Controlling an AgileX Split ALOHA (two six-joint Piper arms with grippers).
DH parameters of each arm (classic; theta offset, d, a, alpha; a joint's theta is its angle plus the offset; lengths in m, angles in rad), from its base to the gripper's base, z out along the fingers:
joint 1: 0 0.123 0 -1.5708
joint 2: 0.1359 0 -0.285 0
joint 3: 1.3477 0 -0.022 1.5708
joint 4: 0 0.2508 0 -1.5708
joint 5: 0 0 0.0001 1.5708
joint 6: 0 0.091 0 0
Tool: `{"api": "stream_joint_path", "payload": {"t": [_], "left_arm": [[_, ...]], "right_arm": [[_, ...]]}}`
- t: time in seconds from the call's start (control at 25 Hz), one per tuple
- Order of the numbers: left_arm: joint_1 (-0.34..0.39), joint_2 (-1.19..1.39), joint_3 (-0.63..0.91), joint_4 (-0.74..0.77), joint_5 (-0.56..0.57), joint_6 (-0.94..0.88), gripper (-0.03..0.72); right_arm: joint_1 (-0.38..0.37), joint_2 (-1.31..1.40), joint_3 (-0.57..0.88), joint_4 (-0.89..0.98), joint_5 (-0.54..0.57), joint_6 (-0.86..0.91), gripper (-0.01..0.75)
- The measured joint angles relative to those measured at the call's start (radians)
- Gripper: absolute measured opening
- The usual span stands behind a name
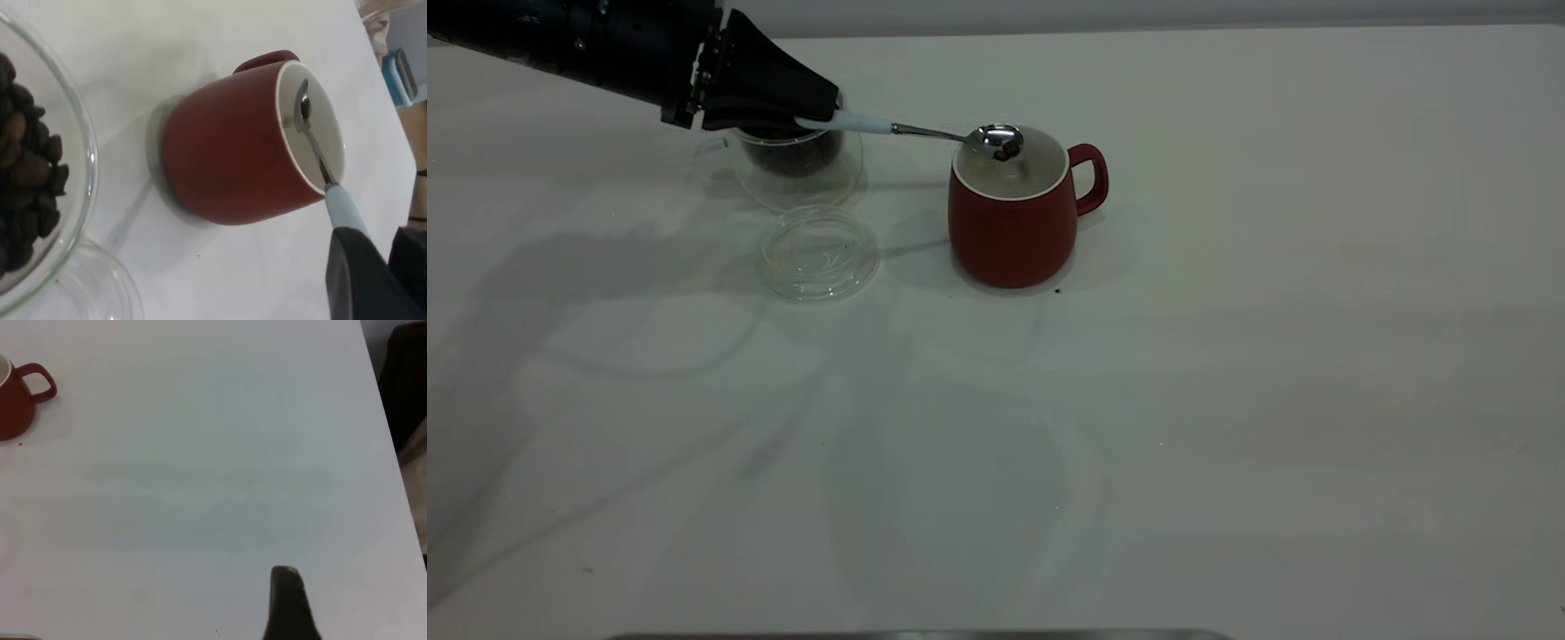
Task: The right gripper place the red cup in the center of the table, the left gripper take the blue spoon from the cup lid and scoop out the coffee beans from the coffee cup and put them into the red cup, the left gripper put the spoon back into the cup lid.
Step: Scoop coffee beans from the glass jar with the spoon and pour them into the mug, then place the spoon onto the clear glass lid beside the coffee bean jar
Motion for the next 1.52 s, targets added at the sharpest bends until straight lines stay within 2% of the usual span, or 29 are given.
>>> {"api": "stream_joint_path", "payload": {"t": [0.32,0.56,0.68,0.92,1.08,1.24,1.4,1.52], "left_arm": [[0.000,0.000,0.000,-0.001,-0.002,0.109,0.122],[0.000,0.000,0.000,-0.001,0.001,0.109,0.122],[0.014,0.000,0.000,-0.001,0.033,0.054,0.122],[0.119,-0.063,0.000,0.007,0.161,-0.067,0.122],[0.224,-0.128,0.000,0.040,0.181,-0.159,0.122],[0.310,-0.139,0.000,0.154,0.184,-0.281,0.122],[0.349,-0.138,0.010,0.319,0.184,-0.325,0.122],[0.346,-0.108,0.036,0.343,0.180,-0.331,0.122]], "right_arm": [[0.000,0.000,0.000,0.000,0.000,0.000,0.532],[0.000,0.000,0.000,0.000,0.000,0.000,0.532],[0.000,0.000,0.000,0.000,0.000,0.000,0.532],[0.000,0.000,0.000,0.000,0.000,0.000,0.532],[0.000,0.000,0.000,0.001,0.000,0.000,0.532],[0.000,0.000,0.000,0.001,0.000,0.000,0.532],[0.000,0.000,0.000,0.001,0.000,0.000,0.532],[0.000,0.000,0.000,0.001,0.000,0.000,0.532]]}}
